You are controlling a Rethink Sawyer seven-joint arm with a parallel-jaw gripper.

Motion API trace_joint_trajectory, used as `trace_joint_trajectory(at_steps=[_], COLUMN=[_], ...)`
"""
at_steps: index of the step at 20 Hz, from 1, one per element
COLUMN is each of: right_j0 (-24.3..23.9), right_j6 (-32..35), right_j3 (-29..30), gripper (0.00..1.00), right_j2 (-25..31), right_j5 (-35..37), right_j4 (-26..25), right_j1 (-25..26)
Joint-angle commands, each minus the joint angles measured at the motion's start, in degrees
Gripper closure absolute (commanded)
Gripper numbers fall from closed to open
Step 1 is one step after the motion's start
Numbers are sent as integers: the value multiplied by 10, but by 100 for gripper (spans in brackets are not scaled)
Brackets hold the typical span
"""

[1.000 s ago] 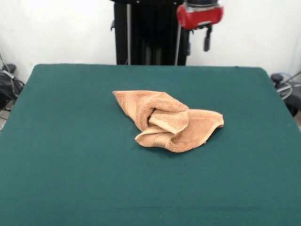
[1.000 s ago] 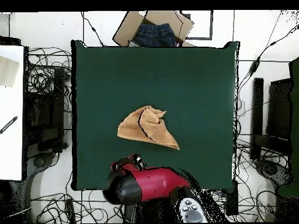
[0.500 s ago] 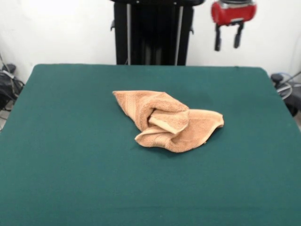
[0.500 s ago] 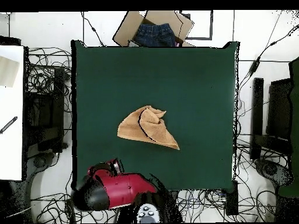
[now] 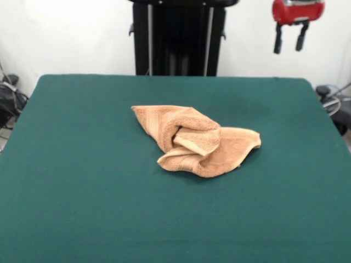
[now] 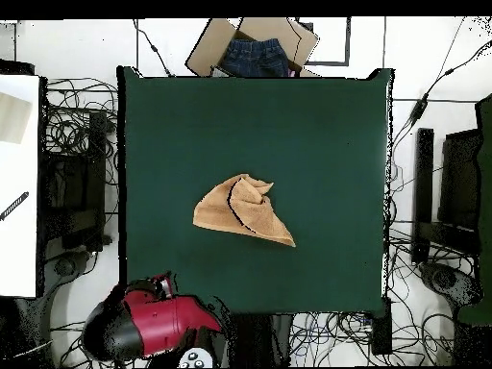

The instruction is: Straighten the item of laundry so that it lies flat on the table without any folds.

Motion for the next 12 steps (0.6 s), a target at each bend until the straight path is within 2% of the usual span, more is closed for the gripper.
trace_joint_trajectory(at_steps=[1, 7, 12], right_j0=[11, 3, -38], right_j6=[117, 81, 28], right_j3=[-38, -64, -75], gripper=[0, 0, 0], right_j2=[-6, 18, 61], right_j5=[19, 19, 19], right_j4=[29, 5, -35], right_j1=[25, 52, 67])
